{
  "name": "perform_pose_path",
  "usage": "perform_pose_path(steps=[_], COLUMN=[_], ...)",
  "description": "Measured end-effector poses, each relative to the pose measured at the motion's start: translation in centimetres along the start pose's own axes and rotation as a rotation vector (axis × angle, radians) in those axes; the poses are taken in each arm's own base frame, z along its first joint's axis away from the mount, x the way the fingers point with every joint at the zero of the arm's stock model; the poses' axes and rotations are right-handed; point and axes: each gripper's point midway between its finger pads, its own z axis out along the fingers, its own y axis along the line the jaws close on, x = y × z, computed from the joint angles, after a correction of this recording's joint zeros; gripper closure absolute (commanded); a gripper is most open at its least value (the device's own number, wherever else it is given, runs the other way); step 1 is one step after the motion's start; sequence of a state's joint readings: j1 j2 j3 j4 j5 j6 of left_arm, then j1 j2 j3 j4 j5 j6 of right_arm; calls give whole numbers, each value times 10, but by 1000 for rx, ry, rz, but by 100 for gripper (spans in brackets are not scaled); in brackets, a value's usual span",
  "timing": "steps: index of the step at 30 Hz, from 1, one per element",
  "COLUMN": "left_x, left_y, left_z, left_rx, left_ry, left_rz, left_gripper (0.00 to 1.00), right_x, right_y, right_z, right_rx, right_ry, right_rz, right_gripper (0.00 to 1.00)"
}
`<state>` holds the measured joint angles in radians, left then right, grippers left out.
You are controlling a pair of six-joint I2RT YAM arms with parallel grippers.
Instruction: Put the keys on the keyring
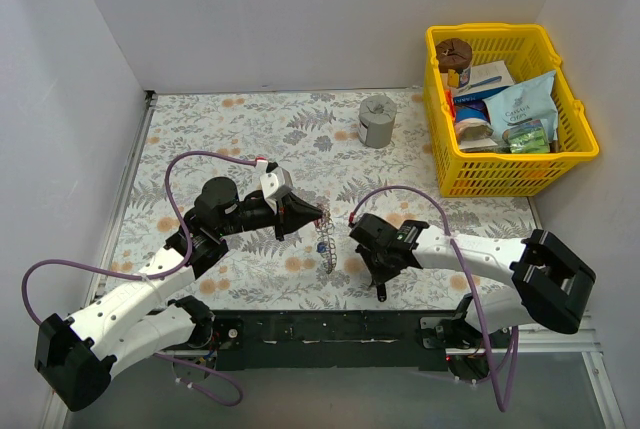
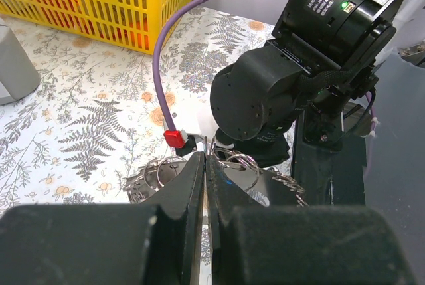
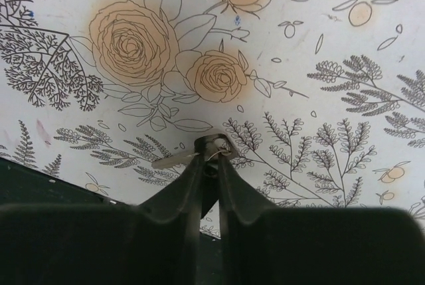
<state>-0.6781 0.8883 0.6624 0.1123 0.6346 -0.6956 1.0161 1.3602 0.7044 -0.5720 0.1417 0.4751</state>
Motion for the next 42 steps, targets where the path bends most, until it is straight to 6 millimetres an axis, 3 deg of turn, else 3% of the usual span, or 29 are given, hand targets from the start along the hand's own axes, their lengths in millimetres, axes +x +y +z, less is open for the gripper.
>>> perform_pose_path(steps=[3,12,18,32,42], left_x=[0,4,8,14,10], left_y=[0,0,1,3,1], left_z=[0,-1,-2,-6,-8], left_rx=[0,-2,-6,-27,-18], left_ry=[0,17,29,58,50], left_rz=[0,-4,-6,17,40], left_gripper=[100,100,100,100,100], right_x=[-2,-6,-25,-72,-101], right_y=[1,-5,-5,11,43], right_z=[0,-3,-22,-93,-170], right_rx=[-1,34,31,-109,-341], right_ry=[-6,-20,-100,-404,-741], right_rz=[-1,-12,-29,-164,-290], right_gripper=[98,99,99,99,99])
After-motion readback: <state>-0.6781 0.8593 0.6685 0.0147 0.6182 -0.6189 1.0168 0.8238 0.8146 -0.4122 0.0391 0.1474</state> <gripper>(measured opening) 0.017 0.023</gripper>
